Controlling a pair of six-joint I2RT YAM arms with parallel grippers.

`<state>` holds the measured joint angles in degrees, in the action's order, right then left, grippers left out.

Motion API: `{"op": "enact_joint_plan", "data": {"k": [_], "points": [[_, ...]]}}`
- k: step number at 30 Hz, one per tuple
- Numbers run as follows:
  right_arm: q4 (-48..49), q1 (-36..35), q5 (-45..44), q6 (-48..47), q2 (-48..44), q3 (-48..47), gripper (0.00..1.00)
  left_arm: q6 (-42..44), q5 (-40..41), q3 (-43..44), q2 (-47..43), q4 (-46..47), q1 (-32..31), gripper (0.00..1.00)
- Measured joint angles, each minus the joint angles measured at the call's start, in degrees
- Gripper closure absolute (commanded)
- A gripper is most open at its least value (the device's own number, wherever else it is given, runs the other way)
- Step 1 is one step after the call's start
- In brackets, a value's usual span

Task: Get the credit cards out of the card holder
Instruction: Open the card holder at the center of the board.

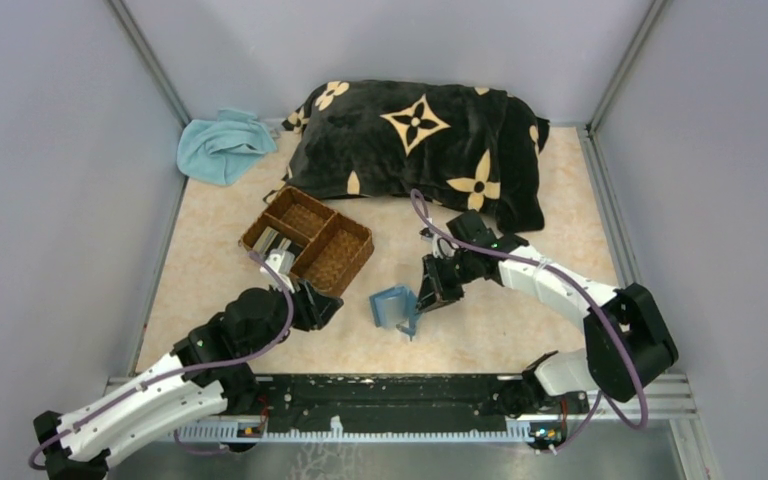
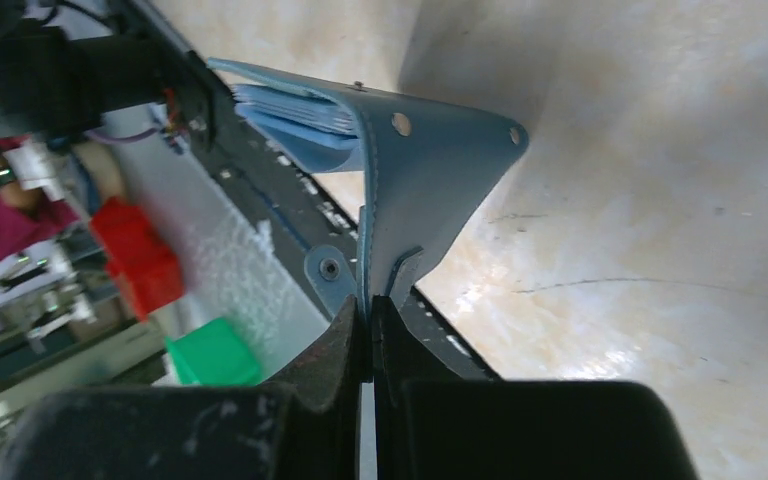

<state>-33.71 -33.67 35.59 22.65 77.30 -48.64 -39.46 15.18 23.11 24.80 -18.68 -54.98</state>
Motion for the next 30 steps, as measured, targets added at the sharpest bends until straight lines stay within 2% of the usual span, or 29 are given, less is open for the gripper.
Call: {"op": "enact_joint_plan", "data": {"k": [6, 11, 21, 30], "points": [[12.02, 5.57, 12.79, 8.9, 0.02, 5.25, 1.0, 0.46, -1.14, -0.24, 2.99, 2.43, -0.02, 0.46], [17.27, 11.87, 15.45, 13.46, 1.36, 5.95, 1.0, 0.74, -1.92, -0.24, 4.59, 3.89, 0.0, 0.46], [17.9, 13.29, 9.97, 13.51, 7.48, 5.22, 1.0, 2.16, -2.82, -0.24, 7.15, 6.43, -0.02, 0.45], [16.15, 13.33, -4.72, 11.3, 10.12, 3.13, 1.0, 4.5, -4.39, -0.22, 14.03, 13.38, 0.0, 0.44]]}}
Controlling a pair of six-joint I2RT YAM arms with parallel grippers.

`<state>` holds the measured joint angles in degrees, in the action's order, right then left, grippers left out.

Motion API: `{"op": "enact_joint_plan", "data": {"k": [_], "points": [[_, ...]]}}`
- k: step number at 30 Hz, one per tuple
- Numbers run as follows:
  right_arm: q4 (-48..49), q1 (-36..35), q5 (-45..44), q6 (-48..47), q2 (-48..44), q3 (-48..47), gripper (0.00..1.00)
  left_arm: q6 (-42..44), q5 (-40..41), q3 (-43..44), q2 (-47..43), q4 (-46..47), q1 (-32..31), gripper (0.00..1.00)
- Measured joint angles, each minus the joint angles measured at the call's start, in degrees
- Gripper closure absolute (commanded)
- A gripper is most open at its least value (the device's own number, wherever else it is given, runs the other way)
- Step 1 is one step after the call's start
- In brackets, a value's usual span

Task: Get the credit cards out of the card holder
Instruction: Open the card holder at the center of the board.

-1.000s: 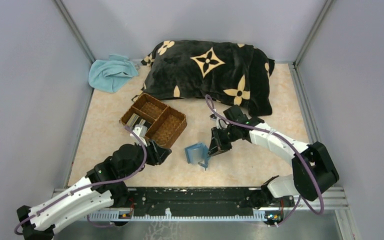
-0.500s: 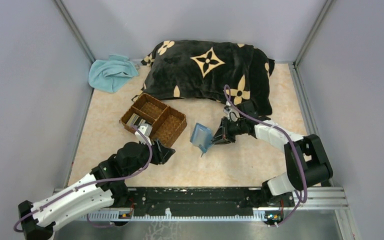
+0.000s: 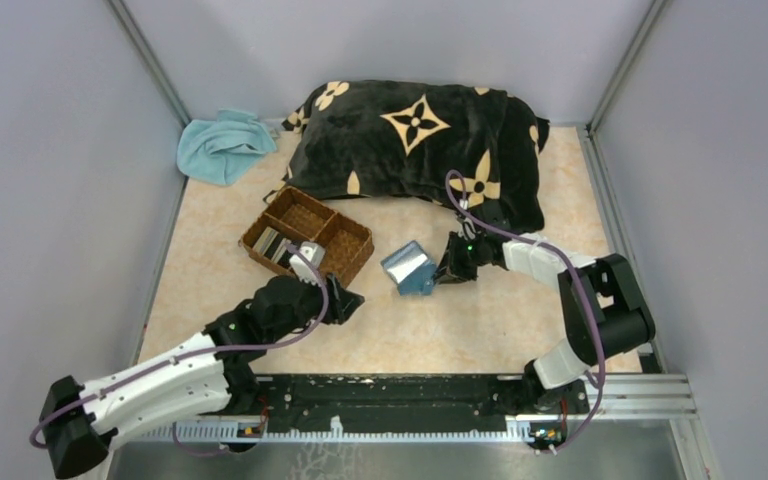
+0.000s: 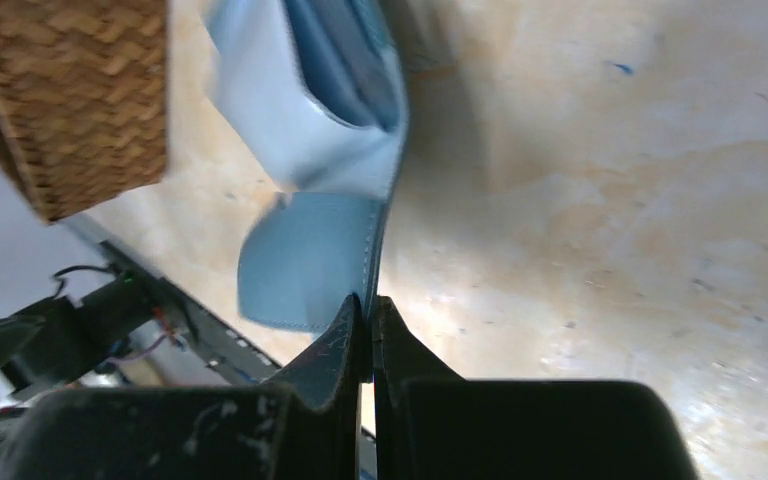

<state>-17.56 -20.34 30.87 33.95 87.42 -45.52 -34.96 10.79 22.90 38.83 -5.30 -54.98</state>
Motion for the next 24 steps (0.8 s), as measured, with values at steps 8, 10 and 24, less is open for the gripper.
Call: {"op": "enact_joint_plan", "data": {"k": [8, 10, 24], "points": [[-3.82, 0.0, -9.4, -4.5, 0.24, 0.0, 1.0, 5.33, -0.72, 6.56, 20.06, 8.72, 0.0, 0.45], [-4.59, 0.0, -10.82, -5.53, 0.24, 0.0, 1.0, 7.21, -0.35, 11.5, 27.63, 11.54, 0.0, 0.45], [-7.26, 0.0, -6.6, -11.52, -4.63, 1.51, 1.0, 20.87, -2.27, 25.29, 51.12, 26.53, 0.02, 0.47]]}}
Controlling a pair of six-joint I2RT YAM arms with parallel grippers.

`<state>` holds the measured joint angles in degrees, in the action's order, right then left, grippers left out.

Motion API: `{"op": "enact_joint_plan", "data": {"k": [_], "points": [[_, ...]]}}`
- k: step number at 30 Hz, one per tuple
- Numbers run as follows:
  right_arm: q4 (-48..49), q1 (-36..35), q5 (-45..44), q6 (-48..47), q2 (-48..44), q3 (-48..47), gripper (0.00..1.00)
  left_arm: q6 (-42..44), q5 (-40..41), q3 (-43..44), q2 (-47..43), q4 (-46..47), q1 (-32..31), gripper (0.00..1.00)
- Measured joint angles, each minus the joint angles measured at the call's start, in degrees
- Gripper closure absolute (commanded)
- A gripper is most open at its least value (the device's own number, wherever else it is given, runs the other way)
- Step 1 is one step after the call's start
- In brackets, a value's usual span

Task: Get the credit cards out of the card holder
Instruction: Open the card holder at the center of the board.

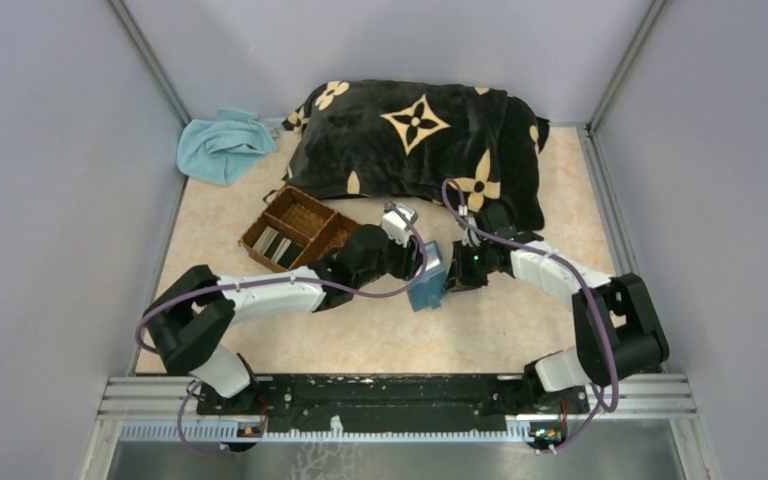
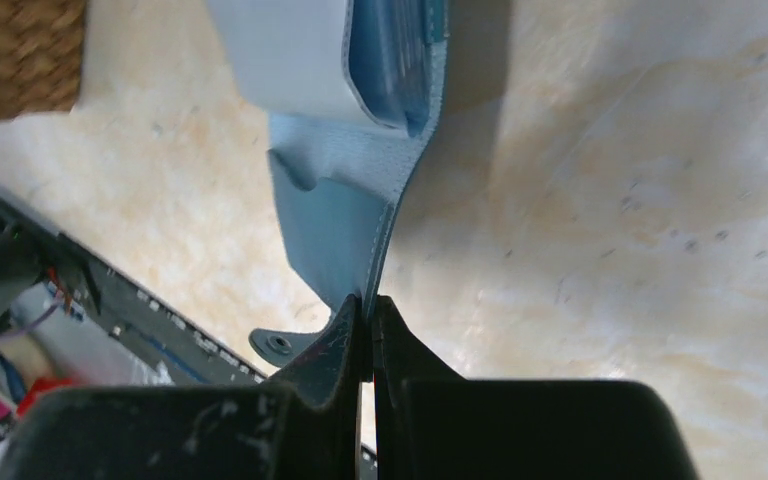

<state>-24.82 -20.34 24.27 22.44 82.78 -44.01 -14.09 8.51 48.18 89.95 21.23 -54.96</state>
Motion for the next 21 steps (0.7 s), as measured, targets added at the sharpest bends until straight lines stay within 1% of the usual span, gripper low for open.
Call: {"op": "enact_joint_plan", "data": {"k": [3, 7, 8, 9, 10, 11, 12, 13, 14, 17, 18, 21], "points": [[-0.28, 0.0, 3.61, -0.42, -3.91, 2.4, 1.0, 3.1, -1.11, 0.0, 1.55, 2.93, 0.11, 0.46], [-1.09, 0.0, 6.93, -0.33, -8.35, 5.64, 1.0, 5.09, -2.43, 0.07, 5.01, 6.49, 0.44, 0.46], [-1.68, 0.0, 7.06, -0.26, -9.07, 5.9, 0.95, 5.29, -2.86, 0.13, 6.23, 7.17, 0.48, 0.47], [-2.05, 0.0, 7.04, -0.28, -9.77, 6.1, 0.82, 5.4, -3.43, 0.24, 7.69, 7.78, 0.55, 0.52], [-2.43, 0.0, 6.86, -0.24, -10.23, 6.12, 0.66, 5.4, -4.04, 0.37, 9.2, 8.31, 0.7, 0.6], [-2.62, 0.0, 6.62, -0.17, -10.69, 6.12, 0.55, 5.29, -4.55, 0.63, 10.4, 8.37, 0.72, 0.69], [-2.78, 0.0, 6.36, 0.13, -11.04, 6.12, 0.46, 5.11, -5.18, 0.92, 11.69, 8.35, 0.72, 0.76], [-2.93, 0.0, 5.97, -0.04, -11.43, 6.1, 0.4, 4.74, -5.88, 1.25, 13.0, 8.31, 0.72, 0.81], [-3.15, 0.0, 5.46, -0.09, -11.87, 6.1, 0.37, 4.04, -6.43, 1.38, 13.9, 8.24, 0.72, 0.82], [-4.35, 0.0, 3.34, 0.09, -13.99, 6.08, 0.36, 1.7, -7.15, 1.4, 15.23, 7.45, 0.72, 0.85], [-4.85, 0.0, 2.25, 0.09, -15.23, 6.03, 0.31, 0.9, -7.13, 1.38, 15.39, 7.26, 0.72, 0.9], [-6.34, 0.0, -0.15, 0.37, -18.23, 5.01, 0.28, -0.85, -7.02, 1.36, 15.5, 6.93, 0.72, 0.99]]}}
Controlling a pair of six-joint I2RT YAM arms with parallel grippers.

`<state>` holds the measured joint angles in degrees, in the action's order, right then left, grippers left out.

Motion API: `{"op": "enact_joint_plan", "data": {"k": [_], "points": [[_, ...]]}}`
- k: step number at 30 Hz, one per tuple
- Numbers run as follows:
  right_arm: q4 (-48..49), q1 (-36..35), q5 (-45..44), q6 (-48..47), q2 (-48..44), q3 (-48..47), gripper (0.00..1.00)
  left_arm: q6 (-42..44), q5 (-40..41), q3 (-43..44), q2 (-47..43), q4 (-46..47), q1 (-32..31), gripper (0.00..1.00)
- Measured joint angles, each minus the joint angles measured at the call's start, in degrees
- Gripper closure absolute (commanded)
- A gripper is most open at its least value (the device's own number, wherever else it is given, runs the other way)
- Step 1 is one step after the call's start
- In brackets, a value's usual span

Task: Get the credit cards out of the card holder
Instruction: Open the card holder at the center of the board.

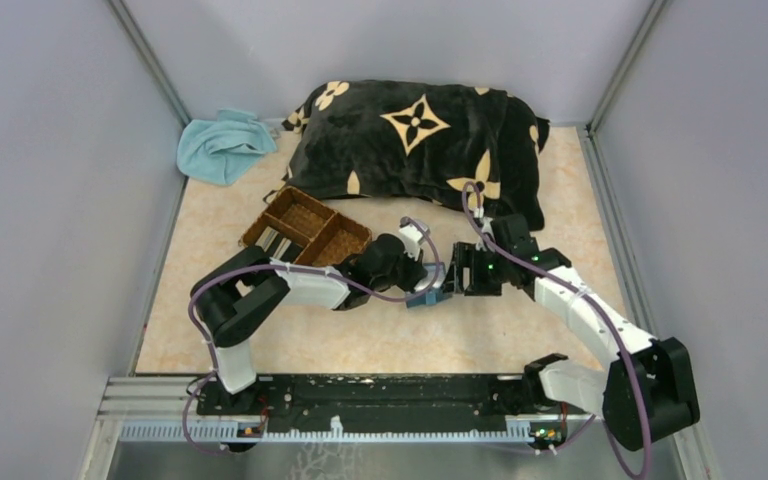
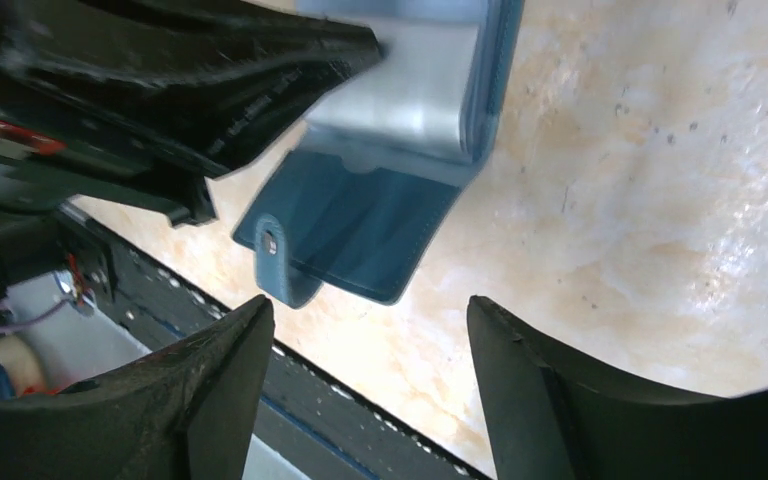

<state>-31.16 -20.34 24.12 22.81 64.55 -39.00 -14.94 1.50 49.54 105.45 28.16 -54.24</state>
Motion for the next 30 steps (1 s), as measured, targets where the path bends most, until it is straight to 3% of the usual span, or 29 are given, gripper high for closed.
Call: {"op": "enact_joint_plan", "data": {"k": [4, 10, 20, 30], "points": [[0.02, -0.26, -0.98, 1.57, -1.99, -1.01, 0.28, -1.97, -0.15, -0.35, 0.0, -0.11, 0.0, 1.0], [5.18, -3.17, -3.13, 10.08, -3.87, 4.68, 0.41, -5.14, -0.33, -1.2, 0.0, 0.17, 0.0, 1.0], [10.71, -9.75, -12.7, 29.05, -13.11, 12.52, 0.43, -8.87, -0.26, -1.75, 0.33, 1.51, -0.39, 1.0], [18.23, -10.12, -16.59, 36.26, -8.94, 13.81, 0.51, -10.67, 0.22, -3.26, 0.42, 3.78, -1.66, 1.0]]}}
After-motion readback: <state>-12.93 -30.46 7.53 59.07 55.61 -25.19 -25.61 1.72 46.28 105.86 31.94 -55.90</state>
